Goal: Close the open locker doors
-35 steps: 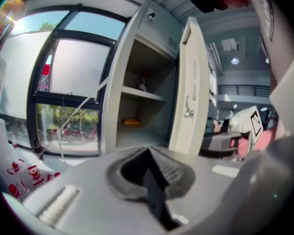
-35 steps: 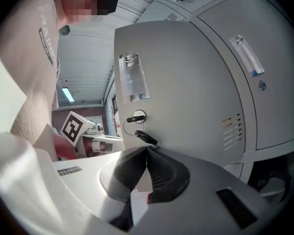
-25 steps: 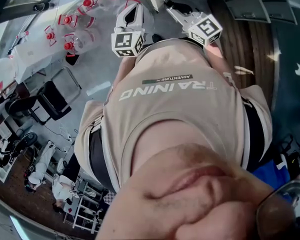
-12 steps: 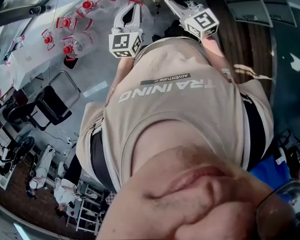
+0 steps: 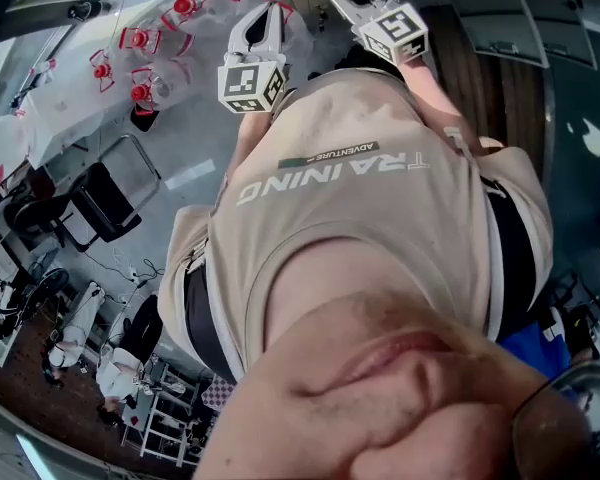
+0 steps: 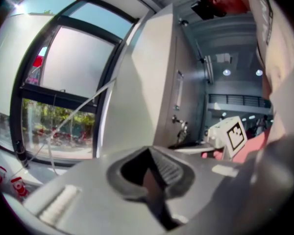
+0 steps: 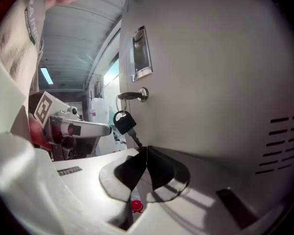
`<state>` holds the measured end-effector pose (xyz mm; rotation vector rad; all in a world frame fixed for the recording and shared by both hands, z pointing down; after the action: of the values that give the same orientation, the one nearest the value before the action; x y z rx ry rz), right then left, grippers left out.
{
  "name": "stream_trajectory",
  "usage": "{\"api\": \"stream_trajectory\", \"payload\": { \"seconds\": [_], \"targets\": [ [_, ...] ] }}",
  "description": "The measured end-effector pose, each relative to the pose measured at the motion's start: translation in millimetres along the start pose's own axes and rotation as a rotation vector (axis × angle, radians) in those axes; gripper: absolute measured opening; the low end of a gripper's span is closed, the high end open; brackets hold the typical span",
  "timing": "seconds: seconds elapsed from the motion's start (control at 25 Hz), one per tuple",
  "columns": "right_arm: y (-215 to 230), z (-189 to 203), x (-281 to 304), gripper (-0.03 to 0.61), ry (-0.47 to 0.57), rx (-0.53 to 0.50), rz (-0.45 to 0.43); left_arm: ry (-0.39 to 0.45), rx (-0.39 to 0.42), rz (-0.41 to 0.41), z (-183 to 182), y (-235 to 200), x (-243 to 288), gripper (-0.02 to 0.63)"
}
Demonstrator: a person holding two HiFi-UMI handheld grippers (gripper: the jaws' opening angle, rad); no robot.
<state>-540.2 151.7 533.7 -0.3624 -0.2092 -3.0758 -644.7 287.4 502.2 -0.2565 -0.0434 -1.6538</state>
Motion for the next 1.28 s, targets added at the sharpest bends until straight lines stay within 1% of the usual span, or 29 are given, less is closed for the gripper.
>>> {"api": "stream_trajectory", "payload": {
  "seconds": [0.08,0.2,0.4,0.48,0.6,0.72,0.84,0.96,1.08,1.2,1.28],
  "targets": [
    [-1.8,2.1,0.2,0.015,-0.029,-0.003,0.022,0.004,-0.002,0.005,-1.3,3.9,-2.9,-0.002],
    [-9.0,4.8,-1.1,0.015,-0.049,0.005,0.050,-0.015,0.006,0.035,4.7,11.0,-9.3,-0.002],
    [-26.5,20.8,-28.3,0.015,-0.051,0.041,0.109,-0.052,-0.012,0.147,30.3,30.9,-12.6,-0.002],
    [-30.0,26.4,-44.6,0.015,-0.041,0.066,0.134,-0.064,0.003,0.188,34.5,38.1,-6.1,-0.002],
    [-33.1,35.7,-76.7,0.015,-0.044,0.113,0.201,-0.060,0.034,0.249,31.9,54.7,1.6,-0.002],
    [-31.5,45.5,-105.1,0.015,-0.043,0.166,0.287,-0.069,0.043,0.298,32.3,70.0,8.4,-0.002],
    [-30.9,53.5,-125.8,0.015,-0.017,0.221,0.328,-0.090,0.046,0.318,37.1,82.7,13.1,-0.002],
    [-25.8,61.0,-144.3,0.015,-0.009,0.237,0.347,-0.093,0.065,0.329,34.7,102.2,15.0,-0.002],
    [-17.8,62.7,-164.8,0.015,0.028,0.262,0.366,-0.093,0.094,0.351,30.1,127.6,14.5,-0.002],
    [-8.0,59.1,-191.1,0.015,0.074,0.246,0.383,-0.100,0.132,0.379,29.2,158.9,22.1,-0.002],
    [-2.3,61.0,-215.4,0.015,0.084,0.226,0.393,-0.110,0.155,0.395,29.7,185.5,30.4,-0.002]
  ]
}}
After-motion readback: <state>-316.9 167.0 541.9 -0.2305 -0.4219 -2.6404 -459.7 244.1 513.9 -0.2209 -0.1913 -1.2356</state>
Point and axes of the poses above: the fingertips, and each gripper's own axes: x forward along the fingers, y to its right, z out of its underside, the point moved 6 cm from there along -x, backward along the fingers, and after that the axes turned 1 degree about x, right-handed, at the moved point
